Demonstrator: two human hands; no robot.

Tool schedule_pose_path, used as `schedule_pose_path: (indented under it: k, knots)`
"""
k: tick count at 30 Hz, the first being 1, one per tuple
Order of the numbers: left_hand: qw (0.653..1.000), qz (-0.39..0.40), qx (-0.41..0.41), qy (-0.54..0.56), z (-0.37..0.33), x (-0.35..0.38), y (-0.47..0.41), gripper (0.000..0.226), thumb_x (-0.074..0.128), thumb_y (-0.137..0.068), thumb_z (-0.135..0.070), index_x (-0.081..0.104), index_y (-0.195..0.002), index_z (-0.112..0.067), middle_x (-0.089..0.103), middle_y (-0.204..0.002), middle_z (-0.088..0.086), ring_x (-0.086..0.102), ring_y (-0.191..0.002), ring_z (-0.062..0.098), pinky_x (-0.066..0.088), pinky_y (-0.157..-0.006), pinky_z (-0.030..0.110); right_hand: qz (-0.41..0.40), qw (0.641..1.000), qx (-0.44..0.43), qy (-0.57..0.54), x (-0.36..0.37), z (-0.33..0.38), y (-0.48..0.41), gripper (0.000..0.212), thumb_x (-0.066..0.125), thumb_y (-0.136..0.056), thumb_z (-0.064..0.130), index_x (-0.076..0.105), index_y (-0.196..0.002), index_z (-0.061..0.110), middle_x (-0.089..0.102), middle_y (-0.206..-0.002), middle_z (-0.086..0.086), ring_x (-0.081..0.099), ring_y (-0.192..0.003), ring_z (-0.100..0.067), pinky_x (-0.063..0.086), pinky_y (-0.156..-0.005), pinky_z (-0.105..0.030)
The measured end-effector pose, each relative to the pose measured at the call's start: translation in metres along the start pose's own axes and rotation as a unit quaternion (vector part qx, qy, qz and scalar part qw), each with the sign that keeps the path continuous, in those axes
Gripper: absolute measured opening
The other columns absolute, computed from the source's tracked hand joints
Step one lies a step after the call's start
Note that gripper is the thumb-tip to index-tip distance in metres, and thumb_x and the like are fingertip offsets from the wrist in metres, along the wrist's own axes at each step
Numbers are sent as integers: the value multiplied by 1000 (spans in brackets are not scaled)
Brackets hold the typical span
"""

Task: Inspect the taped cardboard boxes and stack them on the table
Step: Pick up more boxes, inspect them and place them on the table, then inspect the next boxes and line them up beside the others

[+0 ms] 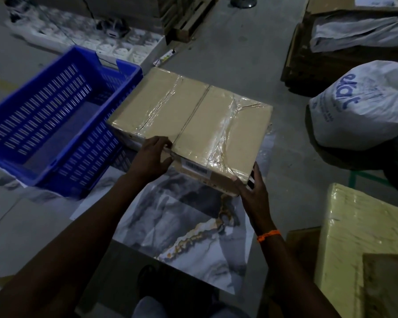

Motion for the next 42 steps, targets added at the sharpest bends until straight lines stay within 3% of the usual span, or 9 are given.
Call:
schedule_pose_path:
  k: [7, 10, 16, 20, 25, 30, 35, 37, 42]
  knots:
    - [1000, 12, 21, -3, 1, 7, 1, 54, 65, -90, 4, 56, -141, -10, 48, -149, 13, 46, -135, 29, 37, -107, 32, 10, 1000, -15, 25, -10, 0, -12, 66, 75, -94, 38, 43, -152, 44, 57, -146, 19, 55, -133, -7, 50, -109, -43]
    - [998, -14, 56, -7, -2, 7, -13, 48, 62, -81, 17, 68, -124, -5, 64, -125, 19, 63, -112, 37, 52, -93, 41, 16, 999, -16, 38, -17, -5, -22, 69, 75, -93, 40, 41, -154, 42, 55, -150, 16, 53, -137, -10, 48, -112, -50]
    - [996, -39, 78, -16, -11, 13, -23, 46, 63, -74, 21, 72, -113, -1, 72, -102, 21, 68, -90, 39, 56, -77, 45, 35, 999, 11, 39, -32, -8, -37, 83, 73, -83, 60, 37, -156, 45, 51, -153, 18, 49, -141, -12, 44, -116, -49]
    - [997, -35, 72, -17, -18, 12, -19, 38, 62, -82, 16, 69, -114, -1, 69, -102, 22, 65, -89, 38, 55, -75, 44, 42, 998, 25, 25, -29, -12, -36, 78, 74, -93, 42, 33, -159, 42, 51, -151, 18, 51, -138, -16, 45, -115, -46]
    - [999, -6, 35, -22, -31, 11, -11, 41, 65, -83, 9, 62, -122, -4, 63, -118, 18, 62, -101, 35, 50, -81, 40, 30, 999, 7, 34, -23, -9, -29, 76, 66, -101, 34, 22, -164, 32, 41, -151, 19, 47, -134, -8, 42, -101, -18]
    - [997, 47, 20, -51, -33, 20, 18, 67, 71, -89, -11, 42, -149, -3, 42, -155, 20, 41, -142, 35, 37, -114, 45, 13, 999, 10, 28, -17, -14, -20, 69, 60, -104, 40, 24, -163, 33, 40, -147, 22, 47, -131, -4, 39, -95, -5]
    - [999, 39, -4, -28, -37, 35, 71, 67, 73, -88, -16, 45, -147, 0, 46, -150, 25, 45, -137, 41, 38, -112, 46, 0, 998, 18, 63, -15, -9, -7, 61, 60, -104, 36, 37, -158, 19, 60, -144, -7, 59, -130, -29, 45, -94, -26]
    - [998, 55, 14, -18, -50, 46, 97, 63, 68, -91, -22, 47, -146, -1, 49, -147, 24, 47, -135, 43, 41, -109, 49, 21, 994, 42, 98, -16, -10, 15, 69, 64, -103, 29, 32, -160, 12, 55, -149, -18, 55, -132, -38, 44, -94, -32]
    - [988, 120, 100, 14, -96, 86, 157, 51, 67, -95, -24, 54, -139, -2, 57, -136, 22, 51, -126, 41, 46, -102, 47, 22, 986, 102, 127, -28, -55, 112, 76, 68, -100, 37, 31, -161, 10, 48, -154, -19, 50, -139, -35, 42, -111, -42]
Point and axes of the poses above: each hand's wrist, its own y-axis away from the middle knuckle, its own x-axis out of the palm, z = x × y, the point moved 3 cm from there along -y, towards the middle knuckle
